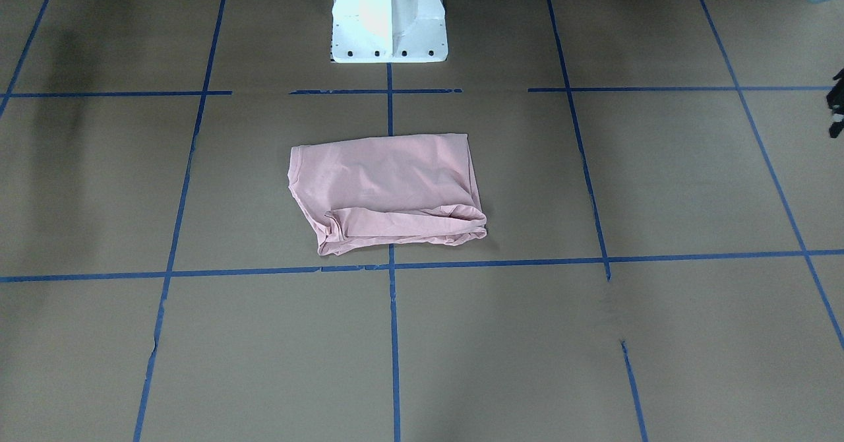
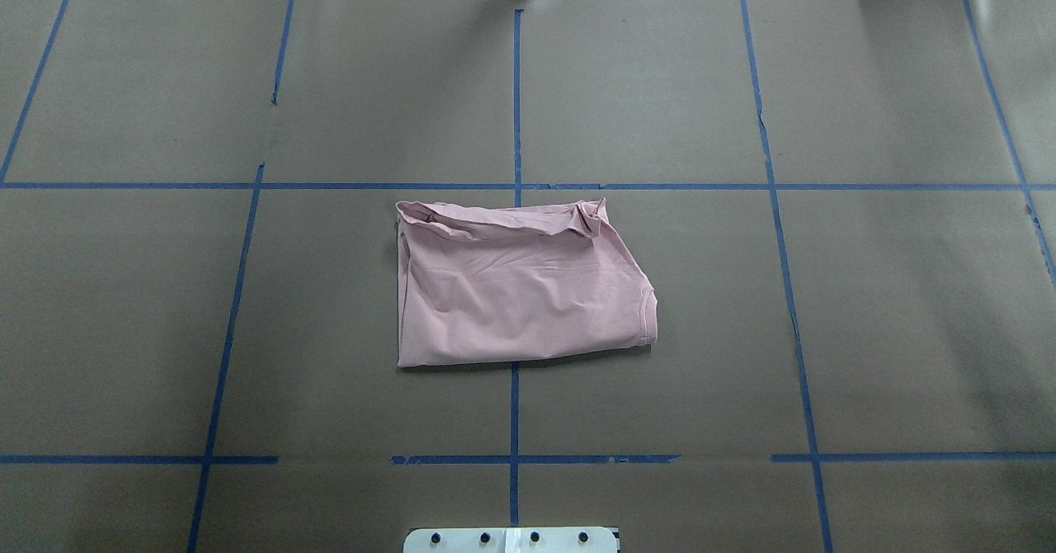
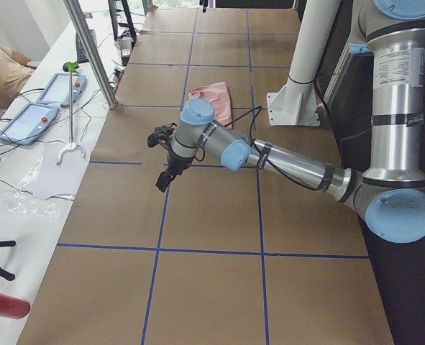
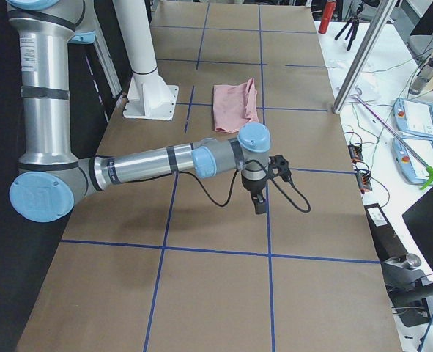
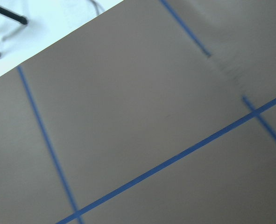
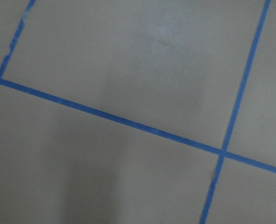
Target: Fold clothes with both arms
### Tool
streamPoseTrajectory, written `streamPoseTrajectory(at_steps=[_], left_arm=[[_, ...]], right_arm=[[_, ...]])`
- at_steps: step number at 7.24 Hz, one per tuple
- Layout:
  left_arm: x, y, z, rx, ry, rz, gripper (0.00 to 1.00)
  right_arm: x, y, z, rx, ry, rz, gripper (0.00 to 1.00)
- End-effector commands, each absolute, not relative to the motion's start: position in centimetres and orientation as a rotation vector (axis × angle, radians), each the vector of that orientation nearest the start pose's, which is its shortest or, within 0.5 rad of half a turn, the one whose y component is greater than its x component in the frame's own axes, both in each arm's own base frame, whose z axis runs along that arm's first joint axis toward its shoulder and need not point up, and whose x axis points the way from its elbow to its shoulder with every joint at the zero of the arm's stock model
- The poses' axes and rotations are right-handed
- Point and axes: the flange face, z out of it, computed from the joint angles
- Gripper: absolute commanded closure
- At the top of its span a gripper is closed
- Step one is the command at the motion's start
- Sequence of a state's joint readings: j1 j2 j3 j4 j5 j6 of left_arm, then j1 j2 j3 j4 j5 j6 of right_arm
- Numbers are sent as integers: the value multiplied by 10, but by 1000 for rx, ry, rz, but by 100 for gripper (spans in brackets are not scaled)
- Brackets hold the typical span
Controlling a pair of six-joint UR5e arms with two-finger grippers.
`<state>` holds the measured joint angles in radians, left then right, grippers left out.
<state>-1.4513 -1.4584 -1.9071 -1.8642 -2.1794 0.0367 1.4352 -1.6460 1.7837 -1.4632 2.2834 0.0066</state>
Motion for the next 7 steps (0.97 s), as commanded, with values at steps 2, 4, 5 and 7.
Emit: streamPoseTrajectory(at_steps=[2,4,5,7], left_arm=[[-78,-433,616,330,626,168,0],[-66,-424,651,245,815,155,0],[-65,-424,650,244,845,154,0],[-64,-424,652,216,843,141,0]], right_arm=[[46,-385,692,2,-715,-87,0],[51,-390,687,20,-723,-73,0],[51,-390,687,16,-729,-68,0],[47,-384,690,0,-791,-64,0]])
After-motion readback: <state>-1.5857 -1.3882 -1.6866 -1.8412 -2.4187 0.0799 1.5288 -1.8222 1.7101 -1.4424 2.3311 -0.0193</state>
